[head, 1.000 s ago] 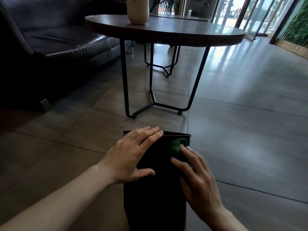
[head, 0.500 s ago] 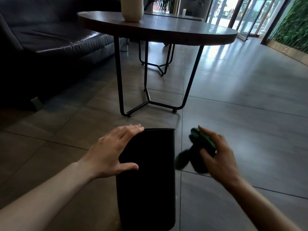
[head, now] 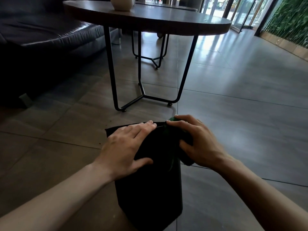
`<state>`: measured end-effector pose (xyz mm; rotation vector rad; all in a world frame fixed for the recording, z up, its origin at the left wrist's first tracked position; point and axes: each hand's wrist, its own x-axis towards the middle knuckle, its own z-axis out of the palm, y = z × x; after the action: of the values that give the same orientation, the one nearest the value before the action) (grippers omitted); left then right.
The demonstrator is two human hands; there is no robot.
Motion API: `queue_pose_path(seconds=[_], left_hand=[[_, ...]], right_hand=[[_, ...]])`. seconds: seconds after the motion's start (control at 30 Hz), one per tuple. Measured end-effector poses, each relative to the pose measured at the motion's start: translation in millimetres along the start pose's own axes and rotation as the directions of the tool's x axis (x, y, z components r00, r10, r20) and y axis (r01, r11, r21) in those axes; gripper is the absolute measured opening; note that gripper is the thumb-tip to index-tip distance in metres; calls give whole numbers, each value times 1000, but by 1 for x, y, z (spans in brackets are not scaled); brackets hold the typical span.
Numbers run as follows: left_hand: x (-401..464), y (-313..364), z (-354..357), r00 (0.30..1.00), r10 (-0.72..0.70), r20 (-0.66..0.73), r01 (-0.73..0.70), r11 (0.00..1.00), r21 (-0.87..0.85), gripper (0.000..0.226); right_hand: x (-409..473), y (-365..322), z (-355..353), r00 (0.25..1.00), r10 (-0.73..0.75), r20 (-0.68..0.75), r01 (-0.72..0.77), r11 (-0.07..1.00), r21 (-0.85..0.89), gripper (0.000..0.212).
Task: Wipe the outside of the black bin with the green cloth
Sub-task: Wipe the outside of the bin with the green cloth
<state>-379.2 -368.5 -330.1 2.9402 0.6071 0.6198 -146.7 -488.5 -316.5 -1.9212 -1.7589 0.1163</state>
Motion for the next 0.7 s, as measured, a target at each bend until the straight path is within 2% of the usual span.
queue_pose_path(seconds=[0.17,0.23,0.33,0.4,0.5,0.7], left_hand=[[0,-14,-5,999,-11,45,16,995,-101,93],[-3,-26,-9,995,-31,90,47,982,-184,89],[-10,-48,-14,984,-52,170,112,924,-366,80],[-16,-57,-14,977,-83,197,165,879,-448,67],[-22,-63,-12,969,-164,185,237,832,-502,36],[-17,-58,-10,928,-344,141,365,771,-522,50]], right_hand=[[-4,8,-5,997,-23,72,29,996,-87,64],[-7,16,-14,1000,11,12,-10,998,-67,68],[-9,35,-28,982,166,-90,-168,986,-15,69],[-12,44,-29,965,253,-70,-253,967,12,66],[-18,49,-19,957,290,-2,-289,956,57,64],[-19,55,7,943,331,26,-332,940,84,65]])
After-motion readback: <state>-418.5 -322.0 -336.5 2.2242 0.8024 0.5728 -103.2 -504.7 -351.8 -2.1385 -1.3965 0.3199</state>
